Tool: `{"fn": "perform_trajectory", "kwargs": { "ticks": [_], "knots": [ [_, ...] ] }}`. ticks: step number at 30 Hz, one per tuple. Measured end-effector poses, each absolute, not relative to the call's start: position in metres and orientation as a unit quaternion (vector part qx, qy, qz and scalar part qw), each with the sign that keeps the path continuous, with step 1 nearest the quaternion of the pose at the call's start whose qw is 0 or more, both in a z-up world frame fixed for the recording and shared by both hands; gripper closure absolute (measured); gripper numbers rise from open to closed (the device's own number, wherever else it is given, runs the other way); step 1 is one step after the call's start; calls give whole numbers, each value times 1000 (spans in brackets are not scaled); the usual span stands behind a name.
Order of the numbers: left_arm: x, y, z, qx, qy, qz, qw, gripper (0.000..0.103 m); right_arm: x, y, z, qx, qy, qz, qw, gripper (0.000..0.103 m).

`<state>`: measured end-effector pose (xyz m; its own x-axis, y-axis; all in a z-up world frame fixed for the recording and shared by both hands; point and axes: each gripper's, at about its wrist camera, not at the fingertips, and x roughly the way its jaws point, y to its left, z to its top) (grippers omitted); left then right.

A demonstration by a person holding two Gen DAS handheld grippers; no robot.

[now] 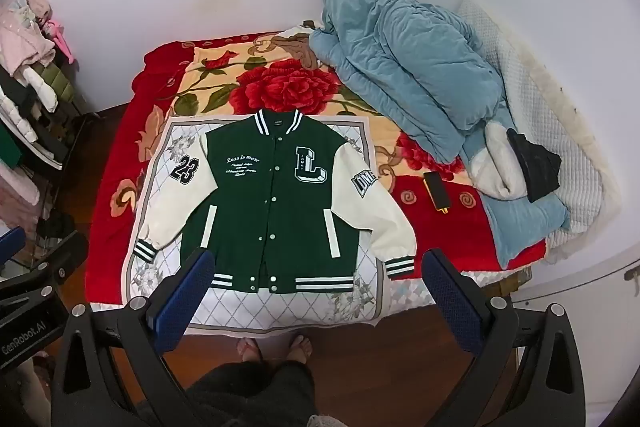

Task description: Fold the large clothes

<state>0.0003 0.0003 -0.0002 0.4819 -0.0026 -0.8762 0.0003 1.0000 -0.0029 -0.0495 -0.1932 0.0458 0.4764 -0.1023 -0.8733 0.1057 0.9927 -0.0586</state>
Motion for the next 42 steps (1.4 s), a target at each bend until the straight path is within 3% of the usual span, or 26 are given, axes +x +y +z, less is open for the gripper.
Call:
{"fn": "perform_trajectory", "kwargs": {
  "ticks": [42],
  "knots": [
    [6,-2,13,-4,499,-3,866,0,-40,-195,69,-8,506,-62,860,0]
  ]
}}
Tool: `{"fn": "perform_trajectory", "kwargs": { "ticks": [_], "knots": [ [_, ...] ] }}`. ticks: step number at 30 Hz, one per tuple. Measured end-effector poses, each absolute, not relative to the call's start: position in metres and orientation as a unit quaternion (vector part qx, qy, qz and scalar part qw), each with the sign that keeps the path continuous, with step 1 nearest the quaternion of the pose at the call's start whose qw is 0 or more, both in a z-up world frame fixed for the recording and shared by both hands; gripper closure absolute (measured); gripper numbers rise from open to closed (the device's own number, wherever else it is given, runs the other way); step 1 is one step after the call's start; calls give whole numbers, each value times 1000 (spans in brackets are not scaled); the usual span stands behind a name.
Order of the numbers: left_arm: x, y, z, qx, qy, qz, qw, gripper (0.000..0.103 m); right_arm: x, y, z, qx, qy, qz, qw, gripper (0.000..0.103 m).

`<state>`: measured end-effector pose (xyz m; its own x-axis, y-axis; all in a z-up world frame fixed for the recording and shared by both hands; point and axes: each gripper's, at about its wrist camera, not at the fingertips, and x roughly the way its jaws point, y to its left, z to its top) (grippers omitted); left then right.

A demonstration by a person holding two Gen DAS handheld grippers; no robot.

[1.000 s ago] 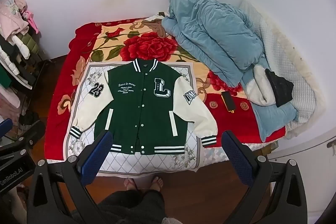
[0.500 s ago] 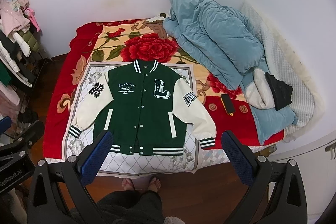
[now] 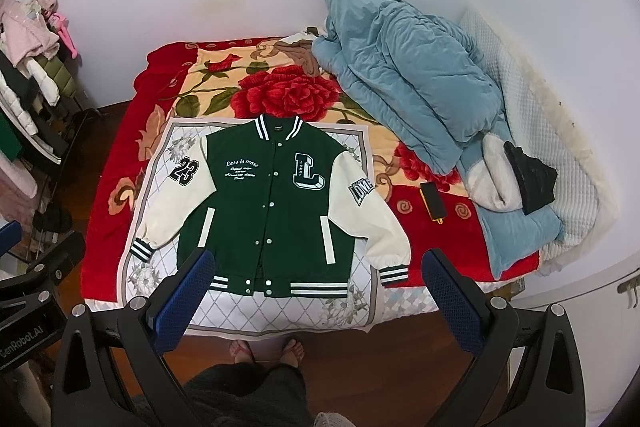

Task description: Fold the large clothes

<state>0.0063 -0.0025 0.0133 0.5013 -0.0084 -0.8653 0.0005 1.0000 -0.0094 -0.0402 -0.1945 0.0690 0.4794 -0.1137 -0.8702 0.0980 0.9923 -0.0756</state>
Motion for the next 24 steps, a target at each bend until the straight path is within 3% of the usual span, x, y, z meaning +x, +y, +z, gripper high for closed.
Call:
{"fn": "perform_trajectory", "kwargs": {
  "ticks": [24],
  "knots": [
    [7,-4,15,-4,497,-3,868,0,-44,-190,71,-8,502,-62,863,0]
  ]
}}
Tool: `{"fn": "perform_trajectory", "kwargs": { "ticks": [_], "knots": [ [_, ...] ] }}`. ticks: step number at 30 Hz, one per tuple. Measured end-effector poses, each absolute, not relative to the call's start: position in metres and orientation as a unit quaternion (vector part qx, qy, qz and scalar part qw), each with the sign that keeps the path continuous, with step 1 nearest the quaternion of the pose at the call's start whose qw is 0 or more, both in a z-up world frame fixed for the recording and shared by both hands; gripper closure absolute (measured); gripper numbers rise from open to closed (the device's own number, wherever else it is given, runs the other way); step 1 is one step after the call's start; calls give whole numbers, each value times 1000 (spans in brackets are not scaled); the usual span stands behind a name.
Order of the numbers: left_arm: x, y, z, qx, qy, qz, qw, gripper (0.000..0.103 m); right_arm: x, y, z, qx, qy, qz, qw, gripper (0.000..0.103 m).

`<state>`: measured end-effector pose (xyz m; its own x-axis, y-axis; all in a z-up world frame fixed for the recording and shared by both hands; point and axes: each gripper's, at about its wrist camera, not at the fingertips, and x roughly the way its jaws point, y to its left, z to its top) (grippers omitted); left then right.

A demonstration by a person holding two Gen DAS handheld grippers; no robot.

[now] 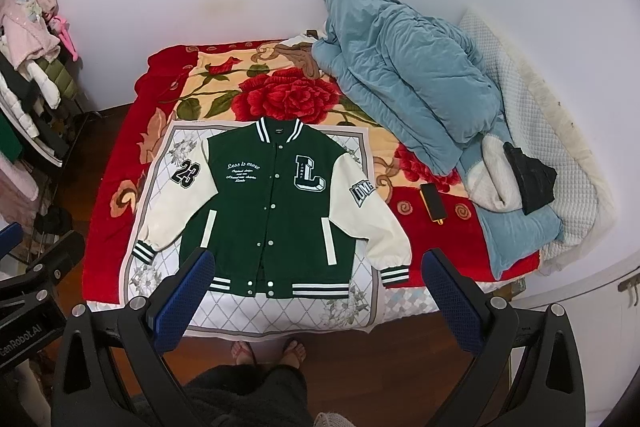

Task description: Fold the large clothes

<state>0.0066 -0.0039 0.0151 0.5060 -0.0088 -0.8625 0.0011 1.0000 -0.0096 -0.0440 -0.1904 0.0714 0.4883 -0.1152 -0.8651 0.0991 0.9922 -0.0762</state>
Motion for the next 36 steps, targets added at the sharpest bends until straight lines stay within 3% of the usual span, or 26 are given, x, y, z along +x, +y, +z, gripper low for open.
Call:
{"fn": "perform_trajectory", "kwargs": {
  "ticks": [29,36],
  "knots": [
    [15,-9,15,-8,502,-7,865,0,-28,-184,87,-7,509,-69,858,0],
    [61,-12,-30,19,483,13,875,0,3,-199,29,40,513,-96,852,0]
  ]
}}
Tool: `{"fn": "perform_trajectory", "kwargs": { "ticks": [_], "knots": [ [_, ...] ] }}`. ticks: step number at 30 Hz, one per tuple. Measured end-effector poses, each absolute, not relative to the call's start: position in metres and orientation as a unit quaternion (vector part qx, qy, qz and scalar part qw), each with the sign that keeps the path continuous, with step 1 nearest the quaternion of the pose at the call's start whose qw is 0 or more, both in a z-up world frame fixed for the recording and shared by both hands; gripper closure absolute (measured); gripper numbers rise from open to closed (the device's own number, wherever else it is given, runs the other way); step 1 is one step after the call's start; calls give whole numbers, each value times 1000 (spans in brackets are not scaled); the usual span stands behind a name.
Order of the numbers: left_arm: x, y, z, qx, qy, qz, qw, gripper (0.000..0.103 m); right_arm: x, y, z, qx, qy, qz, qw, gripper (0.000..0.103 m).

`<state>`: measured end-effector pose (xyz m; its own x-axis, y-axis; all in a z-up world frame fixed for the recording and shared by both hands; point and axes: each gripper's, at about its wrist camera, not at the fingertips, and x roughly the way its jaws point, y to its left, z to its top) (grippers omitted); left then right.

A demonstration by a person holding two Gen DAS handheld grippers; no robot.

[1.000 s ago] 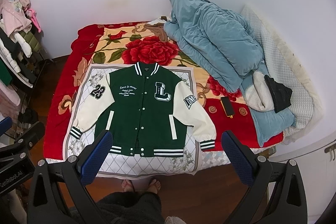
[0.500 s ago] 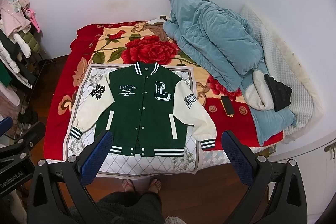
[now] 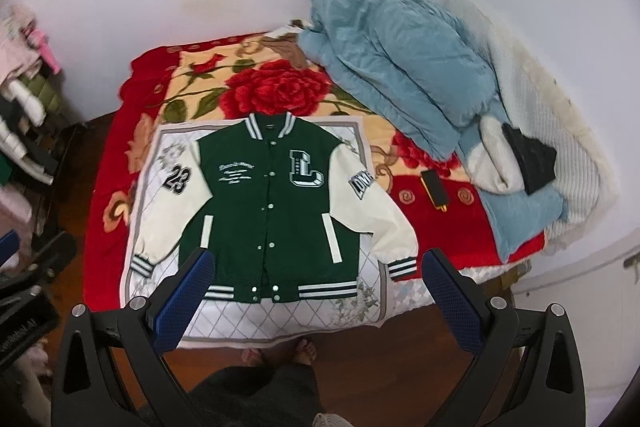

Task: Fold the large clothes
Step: 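Grasp the striped cuff of the sleeve with the right gripper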

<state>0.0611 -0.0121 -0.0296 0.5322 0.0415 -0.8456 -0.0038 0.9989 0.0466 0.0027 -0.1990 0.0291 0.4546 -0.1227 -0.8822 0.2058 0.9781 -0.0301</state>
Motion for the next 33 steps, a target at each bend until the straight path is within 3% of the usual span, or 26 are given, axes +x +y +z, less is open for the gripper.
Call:
{"fn": "perform_trajectory", "kwargs": {
  "ticks": [10,16,22,30,31,33],
  "knots": [
    [167,-51,-189,76,500,61,860,0,70,-338,-203,167,585,-225,761,0],
    [220,-91,-293,83,543,91,830,0,59,-453,-391,347,625,-283,640,10],
    [254,-126,-394,87,605,100,785,0,15,-521,-530,526,567,-305,557,10],
    [286,-181,-476,119,625,70,769,0,16,-560,-627,588,510,-358,515,11],
    [289,-190,-483,126,623,61,769,0,24,-562,-634,582,509,-362,521,15],
    [293,-205,-490,137,620,48,771,0,33,-559,-634,559,511,-372,536,34]
  ]
}}
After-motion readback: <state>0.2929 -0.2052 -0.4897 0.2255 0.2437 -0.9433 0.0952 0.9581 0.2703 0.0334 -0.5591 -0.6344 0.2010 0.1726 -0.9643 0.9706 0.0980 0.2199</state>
